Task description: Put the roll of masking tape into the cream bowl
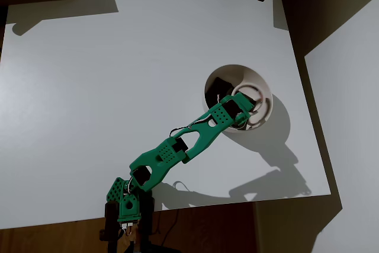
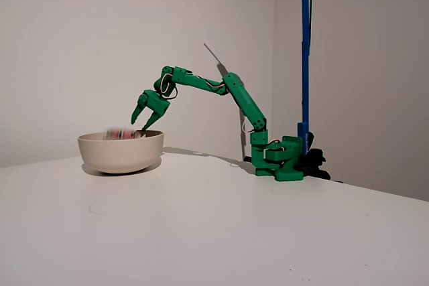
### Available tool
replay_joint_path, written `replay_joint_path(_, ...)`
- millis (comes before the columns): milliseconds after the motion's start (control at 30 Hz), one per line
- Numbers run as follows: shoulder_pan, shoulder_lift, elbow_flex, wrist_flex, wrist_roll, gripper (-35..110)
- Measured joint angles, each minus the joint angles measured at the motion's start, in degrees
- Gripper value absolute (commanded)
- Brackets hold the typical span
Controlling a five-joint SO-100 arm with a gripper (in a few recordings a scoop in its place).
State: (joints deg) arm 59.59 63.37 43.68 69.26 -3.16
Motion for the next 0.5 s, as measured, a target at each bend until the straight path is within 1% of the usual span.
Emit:
replay_joint_path(267,0.0,0.0,0.0,0.0,2.8,14)
replay_joint_path(300,0.0,0.0,0.0,0.0,2.9,12)
replay_joint_path(400,0.0,0.3,0.0,0.0,3.8,-8)
replay_joint_path(500,-0.3,2.5,0.0,0.2,5.4,-8)
